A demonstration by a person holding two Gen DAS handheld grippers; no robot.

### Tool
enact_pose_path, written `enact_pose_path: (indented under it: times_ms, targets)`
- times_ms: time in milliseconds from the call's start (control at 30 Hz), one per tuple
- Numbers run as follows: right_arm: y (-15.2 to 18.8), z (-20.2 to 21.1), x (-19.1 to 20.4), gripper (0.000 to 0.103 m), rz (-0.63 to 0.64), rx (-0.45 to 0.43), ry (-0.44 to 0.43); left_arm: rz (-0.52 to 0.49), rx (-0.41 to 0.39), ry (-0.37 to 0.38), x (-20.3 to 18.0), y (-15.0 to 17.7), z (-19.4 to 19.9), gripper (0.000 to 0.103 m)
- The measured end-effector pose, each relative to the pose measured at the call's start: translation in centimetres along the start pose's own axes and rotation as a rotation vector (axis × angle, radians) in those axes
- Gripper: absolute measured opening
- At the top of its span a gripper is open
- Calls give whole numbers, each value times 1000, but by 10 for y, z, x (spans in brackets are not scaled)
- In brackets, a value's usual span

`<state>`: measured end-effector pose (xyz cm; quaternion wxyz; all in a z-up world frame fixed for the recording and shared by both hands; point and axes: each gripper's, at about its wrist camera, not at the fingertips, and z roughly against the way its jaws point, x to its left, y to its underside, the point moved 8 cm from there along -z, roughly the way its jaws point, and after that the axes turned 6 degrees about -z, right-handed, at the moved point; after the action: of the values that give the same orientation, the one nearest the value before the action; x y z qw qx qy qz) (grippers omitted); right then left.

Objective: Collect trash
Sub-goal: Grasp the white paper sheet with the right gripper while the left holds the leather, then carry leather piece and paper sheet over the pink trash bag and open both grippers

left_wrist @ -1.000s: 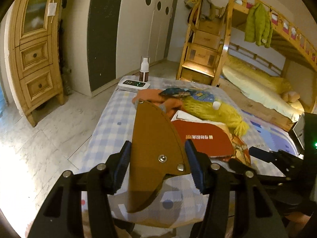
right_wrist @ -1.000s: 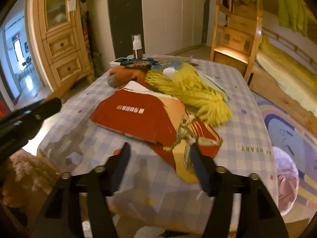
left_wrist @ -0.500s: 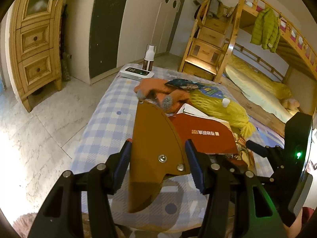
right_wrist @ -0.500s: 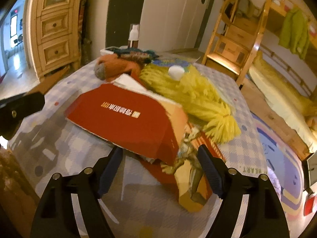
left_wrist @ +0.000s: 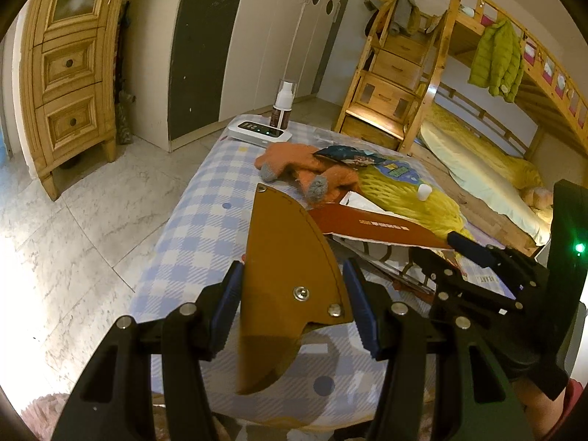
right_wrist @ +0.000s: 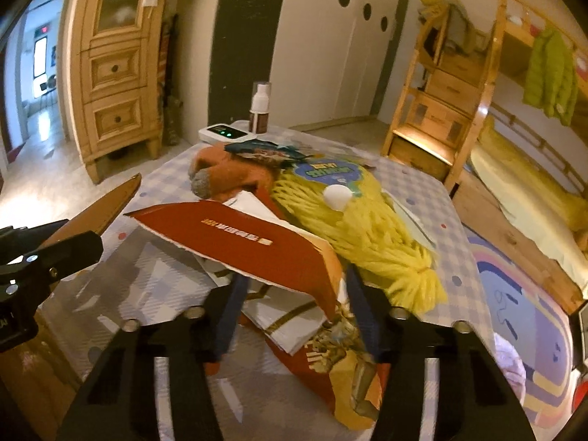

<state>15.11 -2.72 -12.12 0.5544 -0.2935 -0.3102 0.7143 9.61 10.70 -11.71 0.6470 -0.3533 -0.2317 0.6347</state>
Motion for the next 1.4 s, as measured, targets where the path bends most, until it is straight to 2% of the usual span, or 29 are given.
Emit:
enact_pose_path:
  times_ms: [33,100,300,467,567,700,867,1067,1400]
  targets:
    - [0,1,1,35,1,1,-5,4,-2,0,1,0,1,54]
    - [1,5,1,19,4,-3,-17,11,-15,1,3,-2,3,54]
    - [-2,20,-6,7,-17,-31,-31,21,-55,4,4,-5,14,54]
    - [-4,31,-22,3,-80,-42,-43,-20,-51,25,-12,-1,14,54]
    - [-3,37,-36,0,-151,-42,-80,-57,-55,41,-27,-1,14,54]
    - [-2,49,-48,0,-213,-46,-118,-81,-53,57,-43,-2,14,54]
    - [-4,76,-77,0,-307,-84,-126,-120,-76,99,-71,-14,21,54]
    - [7,115,-132,0,-420,-127,-53,-196,-104,185,-136,-28,20,54]
    - [76,158,-249,0,-625,-122,191,-364,-59,373,-274,-14,-2,54]
